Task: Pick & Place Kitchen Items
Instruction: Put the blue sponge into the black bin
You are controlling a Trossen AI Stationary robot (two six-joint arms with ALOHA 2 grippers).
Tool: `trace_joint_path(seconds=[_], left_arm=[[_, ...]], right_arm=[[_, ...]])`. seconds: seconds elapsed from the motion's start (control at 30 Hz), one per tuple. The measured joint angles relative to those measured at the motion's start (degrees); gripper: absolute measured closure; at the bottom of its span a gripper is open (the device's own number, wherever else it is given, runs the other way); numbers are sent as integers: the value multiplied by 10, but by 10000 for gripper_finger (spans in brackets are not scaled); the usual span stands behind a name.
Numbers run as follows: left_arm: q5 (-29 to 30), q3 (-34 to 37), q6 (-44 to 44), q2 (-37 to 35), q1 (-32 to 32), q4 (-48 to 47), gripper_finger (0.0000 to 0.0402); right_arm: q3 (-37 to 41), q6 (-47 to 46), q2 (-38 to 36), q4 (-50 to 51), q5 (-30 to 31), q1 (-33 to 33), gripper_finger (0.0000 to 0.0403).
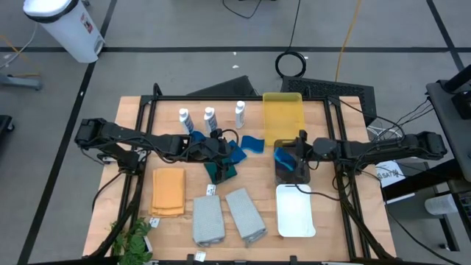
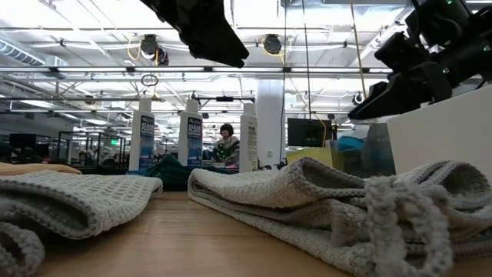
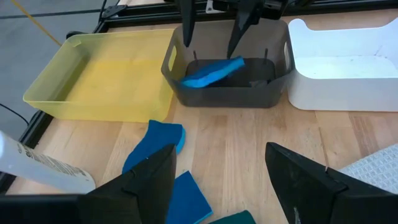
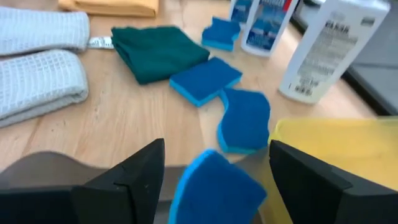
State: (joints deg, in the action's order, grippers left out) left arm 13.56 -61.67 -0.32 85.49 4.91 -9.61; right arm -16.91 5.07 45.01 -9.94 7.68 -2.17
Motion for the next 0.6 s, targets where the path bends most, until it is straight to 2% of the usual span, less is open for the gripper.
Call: trace_joint_path(seconds=[0.37, 0.47, 0.6], left_arm=[[0, 0, 0, 0, 0, 4, 151], [0, 0, 1, 0, 0, 5, 151], [0, 0, 4, 0, -2, 5, 151]], right_arm=[[-1, -46, 1, -26, -14, 12, 172], [-16, -46, 16, -12, -13, 36, 204], [-65, -31, 62, 21, 16, 76, 281]])
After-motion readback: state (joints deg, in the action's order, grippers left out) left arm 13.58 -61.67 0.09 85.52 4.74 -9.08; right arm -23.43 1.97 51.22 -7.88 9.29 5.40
